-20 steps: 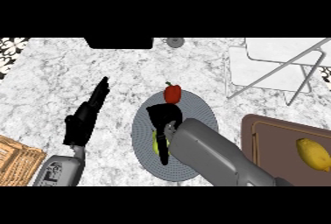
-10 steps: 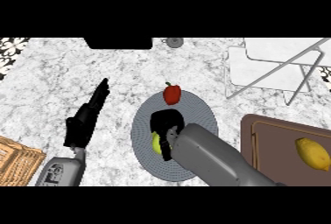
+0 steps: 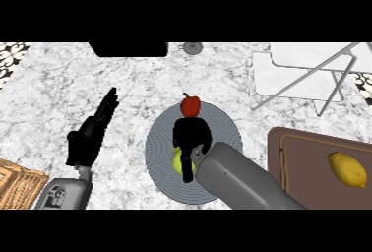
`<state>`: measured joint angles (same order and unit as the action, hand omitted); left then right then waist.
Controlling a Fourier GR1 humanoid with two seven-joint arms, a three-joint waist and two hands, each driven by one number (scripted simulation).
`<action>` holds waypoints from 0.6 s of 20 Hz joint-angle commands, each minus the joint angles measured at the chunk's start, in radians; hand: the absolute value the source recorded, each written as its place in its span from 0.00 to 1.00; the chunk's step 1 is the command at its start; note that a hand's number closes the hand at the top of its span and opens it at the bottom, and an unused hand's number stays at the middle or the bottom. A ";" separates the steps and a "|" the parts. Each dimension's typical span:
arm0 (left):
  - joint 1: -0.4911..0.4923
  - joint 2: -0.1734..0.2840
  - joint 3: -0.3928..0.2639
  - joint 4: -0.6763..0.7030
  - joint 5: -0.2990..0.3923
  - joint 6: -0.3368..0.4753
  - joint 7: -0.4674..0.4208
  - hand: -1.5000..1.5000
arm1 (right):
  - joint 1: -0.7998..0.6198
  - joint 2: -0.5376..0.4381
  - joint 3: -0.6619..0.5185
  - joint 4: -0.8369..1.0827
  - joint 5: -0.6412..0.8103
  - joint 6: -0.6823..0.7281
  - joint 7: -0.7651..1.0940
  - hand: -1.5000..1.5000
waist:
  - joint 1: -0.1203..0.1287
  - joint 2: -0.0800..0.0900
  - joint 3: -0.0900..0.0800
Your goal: Pick the pear from the placemat and place it in the tiered shelf
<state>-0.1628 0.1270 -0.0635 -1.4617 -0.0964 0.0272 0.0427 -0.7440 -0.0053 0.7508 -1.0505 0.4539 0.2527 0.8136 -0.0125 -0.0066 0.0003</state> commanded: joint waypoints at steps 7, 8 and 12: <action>0.019 -0.012 -0.002 0.003 -0.010 0.010 -0.021 0.50 | 0.183 0.005 0.012 -0.326 0.257 -0.410 0.332 1.00 | -0.011 -0.003 -0.001; 0.005 -0.018 -0.014 0.007 -0.019 0.012 -0.009 0.50 | 0.228 0.005 0.052 -0.316 0.269 -0.520 0.307 1.00 | -0.002 0.000 0.000; 0.011 0.006 0.014 0.008 0.009 -0.014 0.000 0.50 | 0.226 0.005 -0.044 -0.472 0.329 -0.619 0.254 1.00 | -0.017 -0.003 0.000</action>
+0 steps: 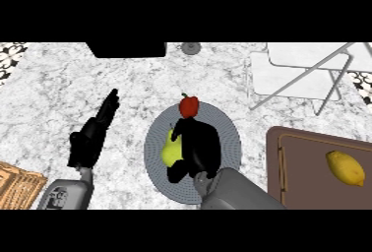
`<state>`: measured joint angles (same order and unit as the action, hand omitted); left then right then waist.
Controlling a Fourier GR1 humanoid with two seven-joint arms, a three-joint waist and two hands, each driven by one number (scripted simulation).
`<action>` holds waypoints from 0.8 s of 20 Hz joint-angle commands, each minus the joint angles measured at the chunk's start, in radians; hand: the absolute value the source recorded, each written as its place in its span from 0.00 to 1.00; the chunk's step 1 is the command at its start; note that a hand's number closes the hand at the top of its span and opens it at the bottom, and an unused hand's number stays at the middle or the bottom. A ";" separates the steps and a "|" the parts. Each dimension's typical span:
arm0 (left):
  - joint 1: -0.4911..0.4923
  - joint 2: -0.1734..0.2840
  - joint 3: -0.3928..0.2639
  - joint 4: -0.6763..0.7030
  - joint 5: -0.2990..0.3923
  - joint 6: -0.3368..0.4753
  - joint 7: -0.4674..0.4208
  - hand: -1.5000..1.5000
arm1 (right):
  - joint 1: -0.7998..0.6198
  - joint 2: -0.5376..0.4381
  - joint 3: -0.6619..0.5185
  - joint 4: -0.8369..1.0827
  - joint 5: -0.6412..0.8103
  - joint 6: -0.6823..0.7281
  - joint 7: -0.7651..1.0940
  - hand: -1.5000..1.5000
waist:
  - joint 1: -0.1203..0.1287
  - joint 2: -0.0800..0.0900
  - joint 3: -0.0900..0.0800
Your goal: Pick the pear from the placemat and place it in the tiered shelf
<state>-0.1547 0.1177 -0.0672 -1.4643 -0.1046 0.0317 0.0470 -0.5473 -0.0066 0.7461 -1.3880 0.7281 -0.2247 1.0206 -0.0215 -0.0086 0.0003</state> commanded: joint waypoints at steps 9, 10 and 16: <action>0.020 0.000 0.001 -0.020 -0.002 -0.005 0.005 0.50 | -0.033 0.006 -0.038 -0.474 0.313 -0.026 0.329 1.00 | 0.006 -0.006 -0.001; 0.028 -0.001 -0.001 0.002 -0.005 -0.011 -0.039 0.50 | -0.089 0.006 -0.067 -0.447 0.332 -0.016 0.351 1.00 | 0.013 -0.002 -0.002; -0.015 -0.009 0.004 0.026 -0.012 -0.004 -0.022 0.50 | -0.109 0.006 -0.178 -0.541 0.500 0.198 0.351 1.00 | 0.006 0.000 -0.002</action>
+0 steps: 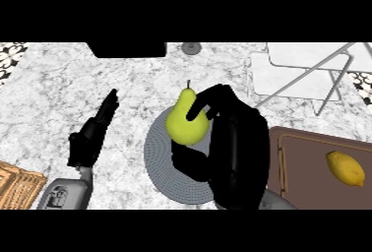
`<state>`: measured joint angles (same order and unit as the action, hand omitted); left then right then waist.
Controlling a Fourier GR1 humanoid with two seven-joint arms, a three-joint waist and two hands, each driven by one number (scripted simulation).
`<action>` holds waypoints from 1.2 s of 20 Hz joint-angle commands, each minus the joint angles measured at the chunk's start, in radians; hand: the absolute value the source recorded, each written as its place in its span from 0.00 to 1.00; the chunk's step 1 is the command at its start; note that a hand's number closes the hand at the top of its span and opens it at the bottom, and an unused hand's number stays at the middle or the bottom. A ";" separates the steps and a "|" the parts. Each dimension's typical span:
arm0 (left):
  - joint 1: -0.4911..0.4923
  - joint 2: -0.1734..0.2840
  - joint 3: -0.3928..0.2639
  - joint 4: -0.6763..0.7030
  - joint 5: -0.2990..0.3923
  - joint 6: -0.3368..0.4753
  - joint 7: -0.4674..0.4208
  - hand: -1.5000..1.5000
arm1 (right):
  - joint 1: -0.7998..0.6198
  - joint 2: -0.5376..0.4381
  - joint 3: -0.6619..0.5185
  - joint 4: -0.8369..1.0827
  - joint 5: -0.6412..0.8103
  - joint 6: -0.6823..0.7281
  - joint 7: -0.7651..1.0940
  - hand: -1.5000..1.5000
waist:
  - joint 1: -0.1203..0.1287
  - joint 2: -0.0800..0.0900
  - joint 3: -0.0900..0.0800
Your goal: Pick the pear from the placemat and place it in the tiered shelf
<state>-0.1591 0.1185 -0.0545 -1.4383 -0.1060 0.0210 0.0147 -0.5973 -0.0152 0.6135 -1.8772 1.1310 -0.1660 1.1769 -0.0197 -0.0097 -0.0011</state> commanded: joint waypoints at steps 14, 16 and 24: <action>-0.040 0.003 0.019 -0.012 0.007 -0.014 0.043 0.50 | -0.280 0.014 -0.400 -0.082 0.173 0.392 0.070 1.00 | 0.015 0.006 0.000; 0.013 -0.042 -0.034 -0.002 -0.035 0.016 -0.014 0.50 | -0.362 -0.006 -0.482 -0.019 0.170 0.396 0.027 1.00 | 0.020 0.007 0.000; -0.019 -0.020 -0.005 -0.032 -0.024 -0.001 0.032 0.50 | -0.380 -0.118 -0.641 0.073 0.146 0.369 -0.136 1.00 | 0.023 0.009 0.001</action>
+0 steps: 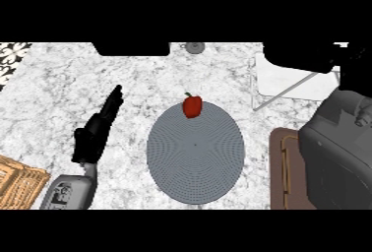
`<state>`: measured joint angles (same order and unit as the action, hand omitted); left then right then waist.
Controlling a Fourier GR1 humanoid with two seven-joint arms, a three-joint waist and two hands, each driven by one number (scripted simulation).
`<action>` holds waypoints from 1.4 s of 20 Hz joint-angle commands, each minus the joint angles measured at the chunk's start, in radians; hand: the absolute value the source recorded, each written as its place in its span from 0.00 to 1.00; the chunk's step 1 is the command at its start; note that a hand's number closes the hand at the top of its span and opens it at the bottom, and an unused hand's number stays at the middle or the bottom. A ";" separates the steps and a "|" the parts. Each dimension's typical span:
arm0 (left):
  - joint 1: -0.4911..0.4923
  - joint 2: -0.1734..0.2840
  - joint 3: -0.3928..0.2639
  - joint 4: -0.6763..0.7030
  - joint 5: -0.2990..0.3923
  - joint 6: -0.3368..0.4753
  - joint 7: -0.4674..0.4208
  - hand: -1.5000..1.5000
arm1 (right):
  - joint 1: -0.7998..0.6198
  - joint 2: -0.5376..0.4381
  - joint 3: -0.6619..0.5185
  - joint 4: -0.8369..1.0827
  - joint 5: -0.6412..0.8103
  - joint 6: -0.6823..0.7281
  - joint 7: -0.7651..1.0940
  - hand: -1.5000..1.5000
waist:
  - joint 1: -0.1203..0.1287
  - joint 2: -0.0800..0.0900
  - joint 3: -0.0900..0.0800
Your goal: Pick the pear from the placemat and place it in the tiered shelf
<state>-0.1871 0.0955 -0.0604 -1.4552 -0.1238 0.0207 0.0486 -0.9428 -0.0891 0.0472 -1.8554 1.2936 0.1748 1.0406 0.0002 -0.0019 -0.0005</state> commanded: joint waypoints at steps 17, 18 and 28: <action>0.050 -0.010 -0.002 -0.009 -0.015 -0.019 -0.036 0.50 | 0.013 -0.181 -0.069 0.353 0.046 -0.207 -0.300 1.00 | 0.007 0.003 0.000; -0.007 0.010 0.029 0.041 0.001 -0.039 -0.047 0.50 | 0.007 -0.187 -0.092 0.444 0.039 -0.298 -0.346 1.00 | 0.009 0.007 0.000; 0.015 -0.007 0.016 -0.015 0.001 -0.036 0.001 0.50 | 0.006 -0.174 -0.293 0.558 -0.201 -0.633 -0.509 1.00 | 0.012 0.006 0.001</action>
<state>-0.1686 0.0881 -0.0469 -1.4459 -0.1370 -0.0017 0.0211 -0.9616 -0.2518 -0.1843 -1.3417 1.1842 -0.3345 0.6265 0.0114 0.0047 0.0006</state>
